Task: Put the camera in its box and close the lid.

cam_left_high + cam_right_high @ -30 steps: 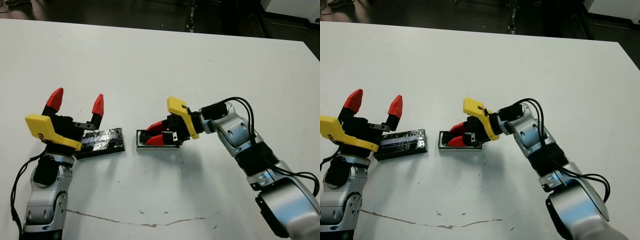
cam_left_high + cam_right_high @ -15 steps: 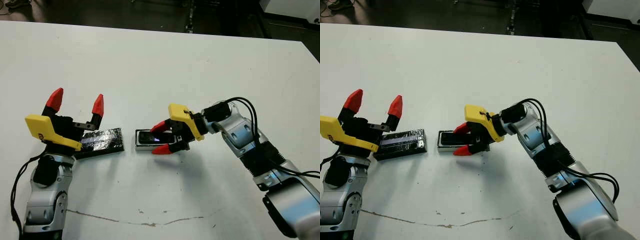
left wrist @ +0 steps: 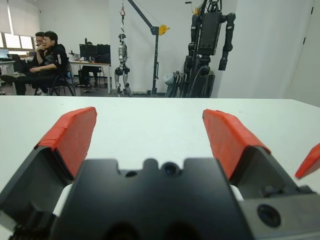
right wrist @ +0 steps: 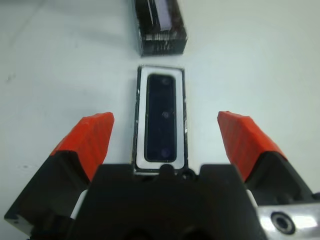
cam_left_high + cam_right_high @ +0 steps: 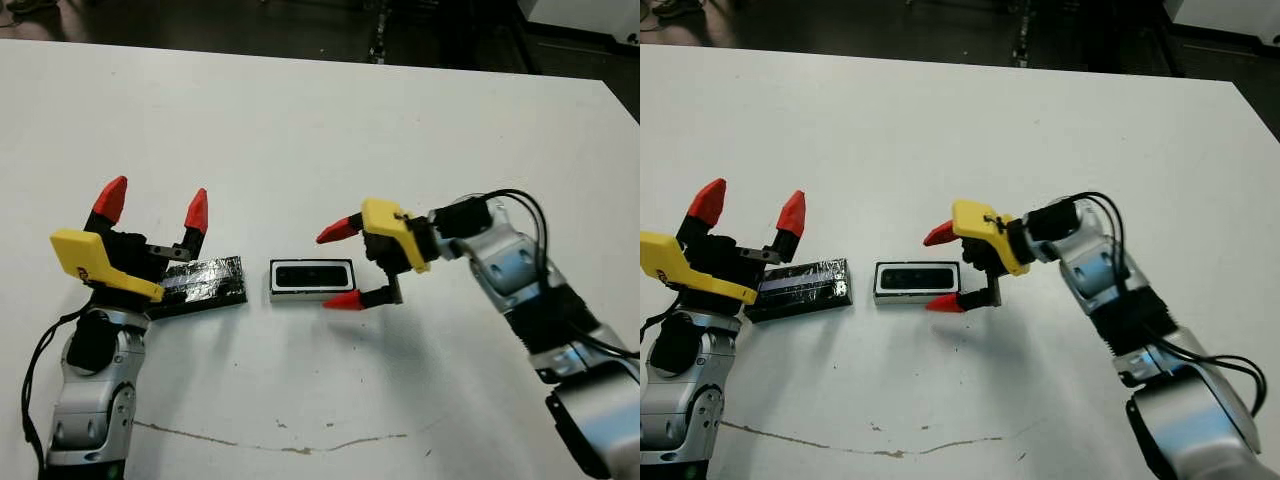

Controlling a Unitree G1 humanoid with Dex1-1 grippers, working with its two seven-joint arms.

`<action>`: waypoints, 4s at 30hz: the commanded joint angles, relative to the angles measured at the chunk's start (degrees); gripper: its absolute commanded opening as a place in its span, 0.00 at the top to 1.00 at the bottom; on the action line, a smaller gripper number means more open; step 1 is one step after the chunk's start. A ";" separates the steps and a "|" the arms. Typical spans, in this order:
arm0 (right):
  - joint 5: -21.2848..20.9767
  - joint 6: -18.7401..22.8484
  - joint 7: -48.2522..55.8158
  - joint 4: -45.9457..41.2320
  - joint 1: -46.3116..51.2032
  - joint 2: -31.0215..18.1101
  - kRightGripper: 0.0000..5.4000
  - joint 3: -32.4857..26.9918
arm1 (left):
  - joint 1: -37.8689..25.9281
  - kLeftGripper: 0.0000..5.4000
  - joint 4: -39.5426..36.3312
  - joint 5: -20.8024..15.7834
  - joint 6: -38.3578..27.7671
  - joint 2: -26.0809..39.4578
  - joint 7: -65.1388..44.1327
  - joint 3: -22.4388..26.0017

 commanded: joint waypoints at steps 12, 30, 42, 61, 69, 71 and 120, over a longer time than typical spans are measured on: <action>10.83 13.97 -13.11 -16.23 10.08 -3.13 0.00 -15.92 | 0.48 0.00 -0.32 -0.13 0.54 0.07 -0.21 0.17; 13.31 1.96 -48.50 -33.78 43.36 12.30 0.43 -32.40 | 0.19 0.00 -3.42 0.07 2.77 6.97 -4.83 1.96; 10.34 -4.44 -58.22 -33.18 48.17 18.84 0.79 -29.73 | -2.73 0.00 -6.28 -9.31 12.40 25.69 -25.48 4.69; 9.96 -6.96 -59.56 -31.38 47.74 18.98 1.00 -28.24 | -29.64 0.00 16.34 -13.77 32.35 39.11 -60.92 -10.09; 10.30 -6.28 -60.07 -31.62 47.71 18.98 1.00 -28.20 | -29.68 0.00 18.98 -11.69 31.62 36.07 -65.03 -14.00; 10.13 -6.21 -60.23 -31.65 47.71 18.92 1.00 -28.18 | -28.75 0.00 18.27 -10.47 29.89 35.73 -64.88 -14.38; 12.16 -4.05 -60.45 -32.77 47.90 18.39 1.00 -28.18 | -24.63 0.00 25.08 3.90 16.63 35.44 -63.98 -18.79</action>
